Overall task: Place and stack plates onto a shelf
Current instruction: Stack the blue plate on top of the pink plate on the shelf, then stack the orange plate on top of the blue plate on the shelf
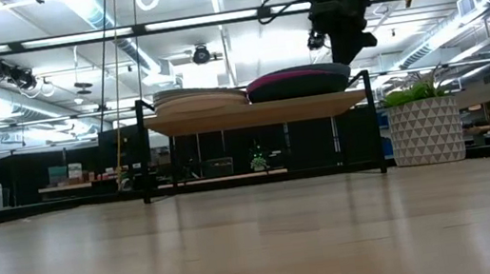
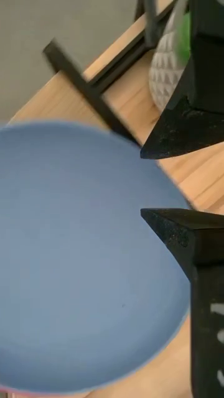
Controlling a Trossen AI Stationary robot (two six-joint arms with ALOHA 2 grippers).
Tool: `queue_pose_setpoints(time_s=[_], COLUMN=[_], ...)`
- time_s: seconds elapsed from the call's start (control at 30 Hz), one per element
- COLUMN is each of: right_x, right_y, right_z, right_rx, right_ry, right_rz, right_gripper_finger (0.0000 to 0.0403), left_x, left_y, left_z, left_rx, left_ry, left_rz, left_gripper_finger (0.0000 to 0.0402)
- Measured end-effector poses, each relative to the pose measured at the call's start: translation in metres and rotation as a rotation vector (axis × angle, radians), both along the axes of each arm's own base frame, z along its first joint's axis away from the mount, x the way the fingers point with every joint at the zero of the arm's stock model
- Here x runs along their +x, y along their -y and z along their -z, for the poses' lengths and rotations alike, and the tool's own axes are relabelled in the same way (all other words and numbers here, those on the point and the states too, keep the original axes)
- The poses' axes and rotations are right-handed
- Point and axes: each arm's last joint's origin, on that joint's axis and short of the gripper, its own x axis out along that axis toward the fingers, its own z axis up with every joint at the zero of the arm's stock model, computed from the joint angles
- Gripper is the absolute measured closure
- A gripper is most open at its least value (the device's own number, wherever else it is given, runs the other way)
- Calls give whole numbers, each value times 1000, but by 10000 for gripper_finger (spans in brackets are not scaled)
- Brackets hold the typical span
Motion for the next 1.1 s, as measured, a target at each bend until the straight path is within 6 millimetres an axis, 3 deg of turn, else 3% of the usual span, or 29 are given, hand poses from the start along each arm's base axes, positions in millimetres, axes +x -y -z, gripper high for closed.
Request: queue_pose_setpoints(time_s=[0.47,0.7,0.8,0.93,1.1], right_x=[21,30,28,21,4], right_y=[-4,-9,-9,-6,-13], right_z=[35,40,30,1,-46], right_rx=[-36,-59,-61,-112,-251], right_ry=[21,41,44,91,184], right_rz=[-69,-93,-87,-66,-31], right_gripper_finger=[259,259,259,259,259], left_x=[1,2,2,2,-2], left_y=[-1,-1,0,3,16], left_z=[-2,-3,-3,4,30], left_rx=[18,17,-11,-83,-269], left_ry=[18,27,37,-3,-236], left_rz=[0,4,39,124,258], left_gripper_finger=[170,170,170,170,170])
